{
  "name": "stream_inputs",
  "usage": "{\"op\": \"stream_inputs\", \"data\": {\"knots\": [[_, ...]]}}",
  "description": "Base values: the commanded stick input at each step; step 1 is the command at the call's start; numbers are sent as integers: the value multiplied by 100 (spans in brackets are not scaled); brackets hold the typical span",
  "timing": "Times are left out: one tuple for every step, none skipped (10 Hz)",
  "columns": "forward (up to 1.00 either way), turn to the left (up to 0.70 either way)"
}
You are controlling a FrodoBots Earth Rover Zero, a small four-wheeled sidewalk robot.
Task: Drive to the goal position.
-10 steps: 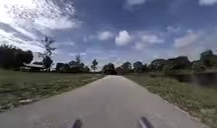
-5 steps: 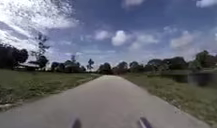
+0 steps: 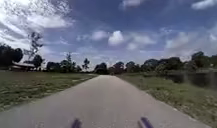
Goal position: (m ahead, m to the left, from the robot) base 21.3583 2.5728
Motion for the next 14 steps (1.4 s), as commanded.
{"op": "stream_inputs", "data": {"knots": [[69, 3], [69, 3], [69, 3], [69, 3], [69, 3], [69, 3], [69, 3], [69, 3], [69, 3], [69, 3], [69, 19], [69, 26], [69, 15], [69, 4]]}}
